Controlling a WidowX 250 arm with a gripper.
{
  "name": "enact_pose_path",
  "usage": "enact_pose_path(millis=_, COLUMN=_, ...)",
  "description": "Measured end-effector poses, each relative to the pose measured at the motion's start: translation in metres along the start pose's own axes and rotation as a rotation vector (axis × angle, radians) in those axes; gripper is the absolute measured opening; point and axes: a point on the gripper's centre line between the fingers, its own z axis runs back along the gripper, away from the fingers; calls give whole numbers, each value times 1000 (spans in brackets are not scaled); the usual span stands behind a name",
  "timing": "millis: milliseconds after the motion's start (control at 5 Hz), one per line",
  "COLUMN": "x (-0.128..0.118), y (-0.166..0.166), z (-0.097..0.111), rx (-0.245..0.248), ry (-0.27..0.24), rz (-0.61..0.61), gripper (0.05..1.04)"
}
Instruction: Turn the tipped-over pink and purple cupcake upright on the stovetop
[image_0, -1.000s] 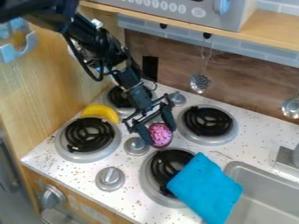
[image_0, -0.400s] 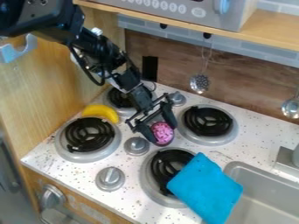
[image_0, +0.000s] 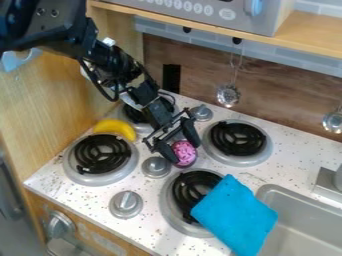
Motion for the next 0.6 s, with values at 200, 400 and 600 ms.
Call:
enact_pose_path(millis=200, x=-2, y=-2, z=1, rx=-18, ry=15, rz=50, gripper=844)
enact_pose_path(millis=400, x=-3, y=-5, z=-1, rx=-39, ry=38, rz=90, gripper=844)
enact_pose_path(millis=600, x=-4, y=-7, z=-5, rx=-65, ry=67, rz=138, gripper=843)
